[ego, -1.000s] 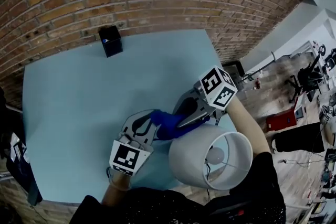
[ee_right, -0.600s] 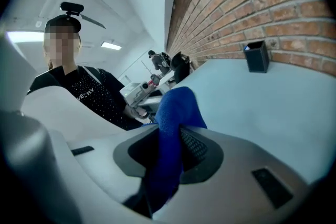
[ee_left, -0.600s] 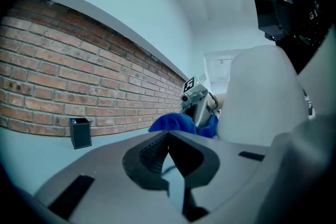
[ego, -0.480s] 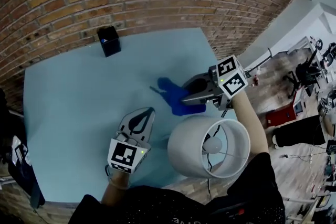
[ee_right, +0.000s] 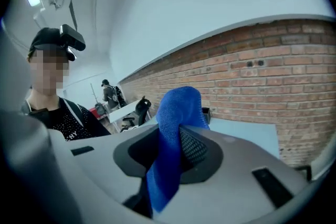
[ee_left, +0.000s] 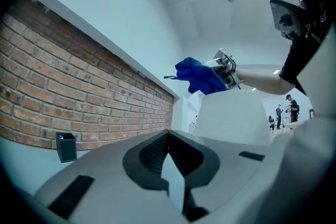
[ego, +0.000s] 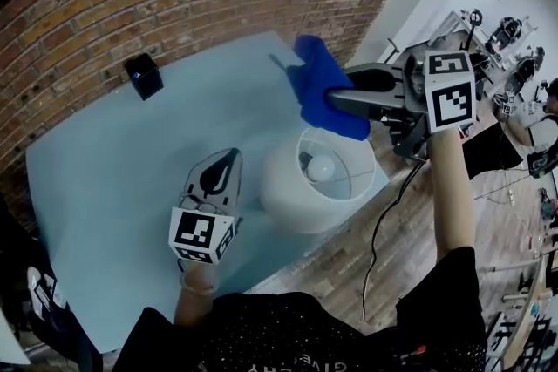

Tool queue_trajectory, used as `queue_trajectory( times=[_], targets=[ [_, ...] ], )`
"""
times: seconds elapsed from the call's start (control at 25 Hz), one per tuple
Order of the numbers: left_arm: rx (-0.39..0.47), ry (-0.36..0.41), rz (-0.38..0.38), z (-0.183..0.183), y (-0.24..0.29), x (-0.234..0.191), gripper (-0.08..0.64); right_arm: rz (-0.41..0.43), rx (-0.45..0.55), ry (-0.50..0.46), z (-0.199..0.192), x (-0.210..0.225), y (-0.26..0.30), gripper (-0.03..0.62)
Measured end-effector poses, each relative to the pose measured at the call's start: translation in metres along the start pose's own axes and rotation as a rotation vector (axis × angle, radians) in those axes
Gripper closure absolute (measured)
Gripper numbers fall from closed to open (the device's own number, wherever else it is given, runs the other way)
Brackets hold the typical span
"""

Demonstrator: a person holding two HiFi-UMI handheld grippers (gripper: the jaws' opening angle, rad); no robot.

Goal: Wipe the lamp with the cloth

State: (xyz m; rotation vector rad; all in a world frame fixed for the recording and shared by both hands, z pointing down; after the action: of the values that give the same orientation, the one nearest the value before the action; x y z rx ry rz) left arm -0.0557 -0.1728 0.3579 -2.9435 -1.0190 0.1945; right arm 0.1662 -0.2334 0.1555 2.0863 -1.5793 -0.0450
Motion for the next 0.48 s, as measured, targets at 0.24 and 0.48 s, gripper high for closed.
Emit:
queue_trajectory(
  times=[0.24, 0.48],
  targets=[
    [0.006, 0.048, -0.089, 0.027, -0.063, 0.027, 0.551, -0.231, 0.104, 0.031, -0.023, -0.069, 0.001, 0.497],
    [-0.006, 0.016, -0.160, 0.039, -0.105, 0.035, 0.551, -0.430, 0.134, -0.009, -0.029, -0.115, 0.021, 0.497]
  ],
)
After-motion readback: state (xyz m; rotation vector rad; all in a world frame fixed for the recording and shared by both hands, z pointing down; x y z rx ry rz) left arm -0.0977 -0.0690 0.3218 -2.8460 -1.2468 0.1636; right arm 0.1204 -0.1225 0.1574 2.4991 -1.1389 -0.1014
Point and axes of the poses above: the fingertips, and each gripper's own axes: y forward along the fingers, x to its right, z out of its top, the point moved 8 cm from there along -y, backward along the fingers, and after that the axes turned 1 degree about x, right-handed, at the moved point
